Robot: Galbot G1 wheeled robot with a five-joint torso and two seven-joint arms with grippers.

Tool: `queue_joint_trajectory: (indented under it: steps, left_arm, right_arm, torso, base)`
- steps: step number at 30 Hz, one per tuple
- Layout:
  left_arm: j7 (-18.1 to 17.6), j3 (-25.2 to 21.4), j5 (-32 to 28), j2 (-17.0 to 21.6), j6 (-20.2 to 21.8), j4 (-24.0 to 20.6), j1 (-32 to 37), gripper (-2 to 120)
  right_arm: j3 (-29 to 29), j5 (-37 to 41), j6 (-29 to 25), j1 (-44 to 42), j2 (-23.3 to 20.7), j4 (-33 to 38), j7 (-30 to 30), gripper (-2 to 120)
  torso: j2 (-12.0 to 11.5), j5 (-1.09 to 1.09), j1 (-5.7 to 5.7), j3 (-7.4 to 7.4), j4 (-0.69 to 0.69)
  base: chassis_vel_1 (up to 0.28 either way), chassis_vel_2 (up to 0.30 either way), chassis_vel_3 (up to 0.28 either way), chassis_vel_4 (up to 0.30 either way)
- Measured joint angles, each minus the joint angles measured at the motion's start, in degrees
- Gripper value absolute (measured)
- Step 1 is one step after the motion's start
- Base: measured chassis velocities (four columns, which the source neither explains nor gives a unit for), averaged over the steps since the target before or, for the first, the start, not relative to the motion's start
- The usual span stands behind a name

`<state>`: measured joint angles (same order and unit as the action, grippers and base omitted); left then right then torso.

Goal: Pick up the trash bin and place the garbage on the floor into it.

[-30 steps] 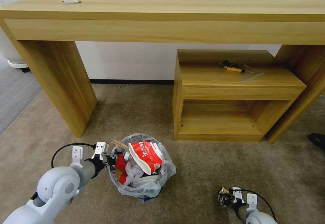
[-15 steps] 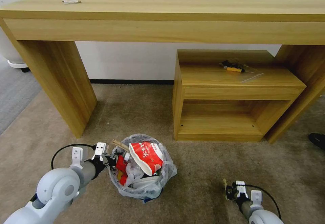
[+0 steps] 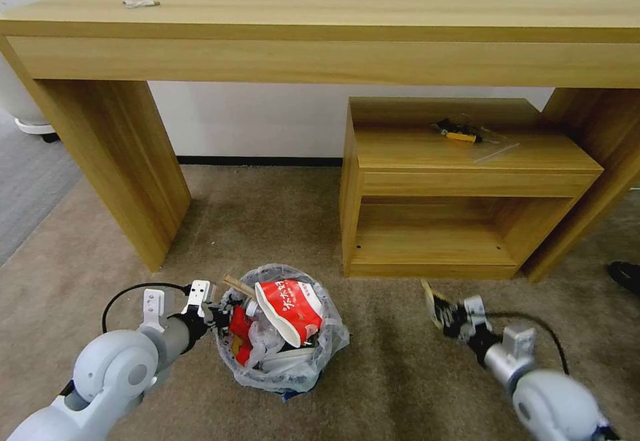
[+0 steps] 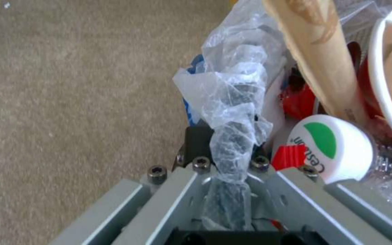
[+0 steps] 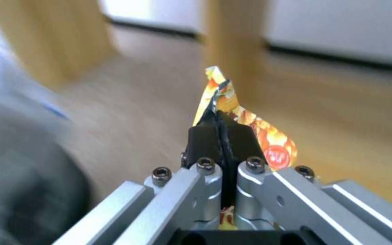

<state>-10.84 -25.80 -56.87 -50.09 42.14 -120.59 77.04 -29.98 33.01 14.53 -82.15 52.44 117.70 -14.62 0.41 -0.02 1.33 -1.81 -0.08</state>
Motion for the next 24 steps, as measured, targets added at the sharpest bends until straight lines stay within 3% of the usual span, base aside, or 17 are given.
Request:
queue_joint_trajectory:
  steps: [2,7,9,17,24]
  left_arm:
    - [-0.4,0.6,-0.4,0.3,0.0,0.7,-1.1,0]
    - [-0.3,2.8,-1.0,1.1,0.0,3.1,-5.2,0]
    - [-0.2,5.4,-1.9,1.4,0.0,5.0,-9.2,0]
    - [-2.4,11.3,-6.7,1.9,0.0,7.8,-17.0,0]
    - [-3.4,11.8,-8.9,3.2,0.0,8.0,-17.8,0]
  right_arm:
    - [3.7,4.4,1.3,6.0,-2.6,2.1,-2.1,0]
    - [9.6,11.4,4.0,16.1,-4.8,3.4,-5.0,0]
    - [15.3,13.2,5.8,23.0,-4.9,2.4,-7.7,0]
    - [27.7,11.7,9.0,34.5,-2.7,-1.8,-10.5,0]
    - [33.6,5.4,9.6,37.1,-2.6,-3.6,-13.1,0]
  torso:
    - [0.0,0.03,0.00,-0.01,0.08]
    - [0.0,0.00,0.00,-0.01,0.07]
    - [0.0,0.00,0.00,-0.01,0.03]
    - [0.0,0.00,0.01,-0.02,0.04]
    - [0.0,0.01,0.00,-0.01,0.04]
  base:
    - [0.000,0.000,0.000,0.000]
    - [0.000,0.000,0.000,0.000]
    - [0.000,0.000,0.000,0.000]
    - [0.000,0.000,0.000,0.000]
    - [0.000,0.000,0.000,0.000]
